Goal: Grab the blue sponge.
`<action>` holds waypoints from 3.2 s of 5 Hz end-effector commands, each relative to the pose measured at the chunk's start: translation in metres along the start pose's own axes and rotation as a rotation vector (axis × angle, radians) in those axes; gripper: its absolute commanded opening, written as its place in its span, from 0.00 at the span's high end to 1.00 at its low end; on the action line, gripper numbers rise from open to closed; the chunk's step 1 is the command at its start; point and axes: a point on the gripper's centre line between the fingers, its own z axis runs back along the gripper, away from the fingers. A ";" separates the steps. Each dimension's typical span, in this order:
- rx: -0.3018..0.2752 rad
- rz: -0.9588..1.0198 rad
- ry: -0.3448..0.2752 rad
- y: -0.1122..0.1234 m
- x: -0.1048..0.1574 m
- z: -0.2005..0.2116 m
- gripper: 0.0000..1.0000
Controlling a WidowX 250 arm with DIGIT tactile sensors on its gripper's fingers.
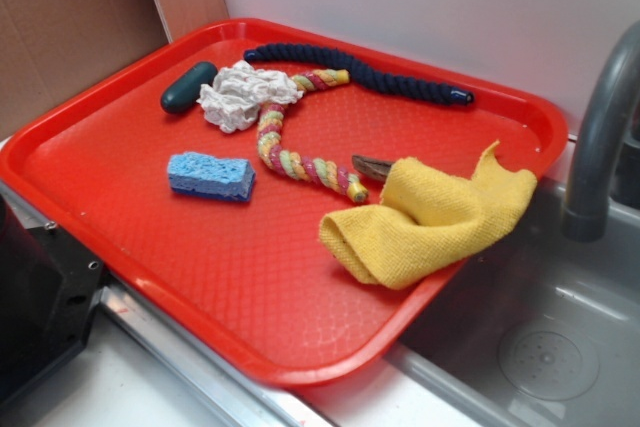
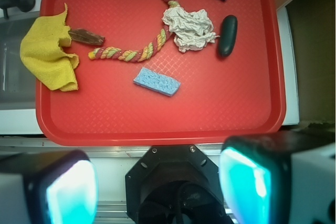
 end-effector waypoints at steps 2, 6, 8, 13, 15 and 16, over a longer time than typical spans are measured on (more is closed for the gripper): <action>0.163 -0.268 0.001 -0.003 0.038 -0.054 0.00; -0.004 -0.655 0.024 -0.030 0.055 -0.197 0.00; -0.056 -0.583 0.064 0.000 0.056 -0.207 0.00; 0.051 -0.099 -0.016 0.002 0.049 -0.117 1.00; 0.202 0.389 -0.007 0.028 0.061 -0.016 1.00; 0.255 0.571 -0.009 0.031 0.064 -0.011 1.00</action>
